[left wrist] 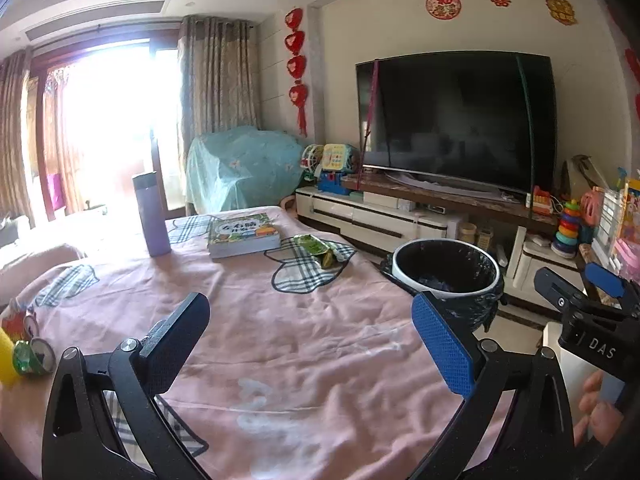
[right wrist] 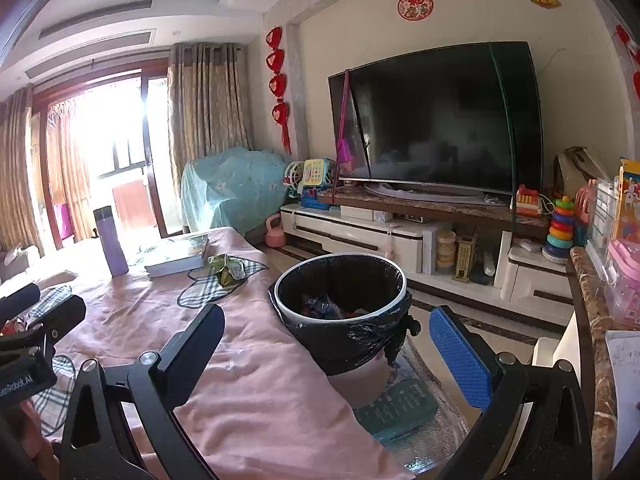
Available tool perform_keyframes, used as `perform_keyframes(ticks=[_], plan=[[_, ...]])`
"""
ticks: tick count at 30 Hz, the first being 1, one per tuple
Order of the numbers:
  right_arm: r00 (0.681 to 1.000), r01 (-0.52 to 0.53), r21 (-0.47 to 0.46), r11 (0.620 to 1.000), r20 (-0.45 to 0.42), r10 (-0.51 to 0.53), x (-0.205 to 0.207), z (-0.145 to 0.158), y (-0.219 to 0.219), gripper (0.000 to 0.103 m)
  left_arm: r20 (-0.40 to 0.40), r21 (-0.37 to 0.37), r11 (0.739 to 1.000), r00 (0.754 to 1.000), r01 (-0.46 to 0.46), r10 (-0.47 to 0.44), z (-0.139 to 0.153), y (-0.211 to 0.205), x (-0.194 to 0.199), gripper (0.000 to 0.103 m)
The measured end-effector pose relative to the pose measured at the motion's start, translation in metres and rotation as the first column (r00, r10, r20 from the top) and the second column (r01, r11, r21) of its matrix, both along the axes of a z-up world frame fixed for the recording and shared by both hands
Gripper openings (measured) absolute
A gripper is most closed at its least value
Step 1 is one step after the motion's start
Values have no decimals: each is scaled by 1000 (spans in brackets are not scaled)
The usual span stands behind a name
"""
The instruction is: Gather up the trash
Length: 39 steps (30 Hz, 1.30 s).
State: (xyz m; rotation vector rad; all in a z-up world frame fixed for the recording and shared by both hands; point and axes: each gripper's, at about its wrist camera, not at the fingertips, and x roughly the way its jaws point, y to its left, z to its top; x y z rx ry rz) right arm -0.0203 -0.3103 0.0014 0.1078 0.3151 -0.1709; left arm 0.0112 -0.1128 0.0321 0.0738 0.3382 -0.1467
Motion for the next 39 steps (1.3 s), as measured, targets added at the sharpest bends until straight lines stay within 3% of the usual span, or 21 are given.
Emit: perform_keyframes(ticks=[9,39], plan=[[1000,-7,-4,1000,-12,6,0,-2,5,103,-21,-12,1000,999,-28,28,-4,5,4,103],[1000,-9,2,1000,2,9,-2,2,6,103,13,-6,999,999,-33,33,-4,7,-4,103]])
